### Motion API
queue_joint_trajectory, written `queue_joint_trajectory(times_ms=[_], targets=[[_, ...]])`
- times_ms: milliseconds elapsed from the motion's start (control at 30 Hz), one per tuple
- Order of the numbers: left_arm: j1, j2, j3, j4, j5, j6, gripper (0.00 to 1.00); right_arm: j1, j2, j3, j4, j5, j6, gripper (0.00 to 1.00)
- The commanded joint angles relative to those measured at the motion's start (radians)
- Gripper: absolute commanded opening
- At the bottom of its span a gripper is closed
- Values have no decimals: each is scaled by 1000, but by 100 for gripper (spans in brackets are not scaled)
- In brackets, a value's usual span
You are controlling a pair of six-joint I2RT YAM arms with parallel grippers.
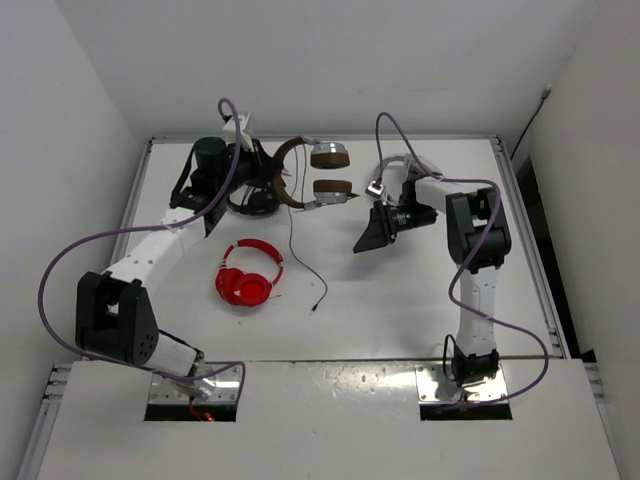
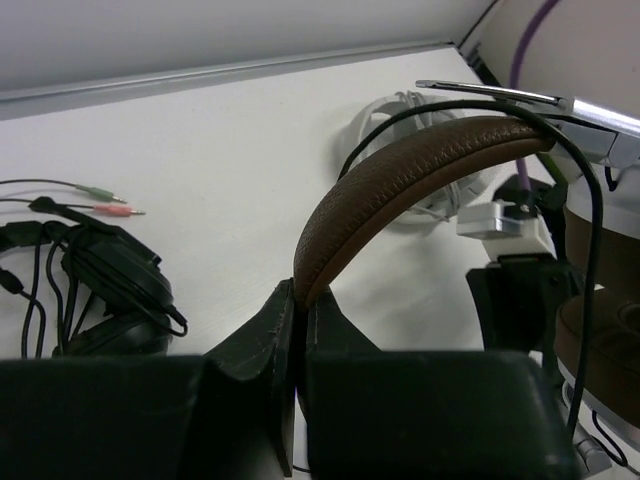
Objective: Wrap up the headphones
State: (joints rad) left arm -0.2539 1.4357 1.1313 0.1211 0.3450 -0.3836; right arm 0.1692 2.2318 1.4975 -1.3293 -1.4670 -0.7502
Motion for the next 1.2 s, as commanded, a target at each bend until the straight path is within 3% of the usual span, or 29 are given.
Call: queue_joint_trajectory(times_ms=[0,133,167,200,233,267,300,333,400,500,667,767,900,1000,1167], targets=[[1,5,33,69,-64,-49,0,-25,-83,-29,-85,-43,-113,47],[1,14,33,55,-87,-49,0,-65,-173,-86,-76,-29,-80,49],[-10,23,33,46,-101,-38,0,-83,-231,-104,-35,-20,39,50],[-10,23,45,37,-115,-20,0,-83,-276,-130,79,22,259,50],[-22,23,45,26,-126,0,0,-83,-341,-257,627,273,1022,48],[-22,23,45,26,-126,0,0,-97,-432,-355,844,403,1180,44],[-34,23,45,26,-126,9,0,-111,-604,-428,945,463,1272,42],[-35,32,45,26,-126,9,0,-111,-659,-483,1035,482,1334,43],[-45,32,45,26,-153,9,0,10,-722,-374,836,679,1165,45],[-45,32,55,12,-164,9,0,171,-871,-419,850,1088,1073,49],[-54,52,96,-53,-219,9,0,242,-899,-531,896,1240,931,52],[-65,52,108,-92,-284,-26,0,357,-942,-636,1019,1481,870,52],[-55,87,133,-158,-314,-103,0,415,-962,-738,1195,1496,879,54],[-54,133,183,-242,-369,-190,0,490,-911,-749,1260,1484,897,56],[-45,166,192,-242,-380,-238,0,595,-821,-715,1312,1487,888,56]])
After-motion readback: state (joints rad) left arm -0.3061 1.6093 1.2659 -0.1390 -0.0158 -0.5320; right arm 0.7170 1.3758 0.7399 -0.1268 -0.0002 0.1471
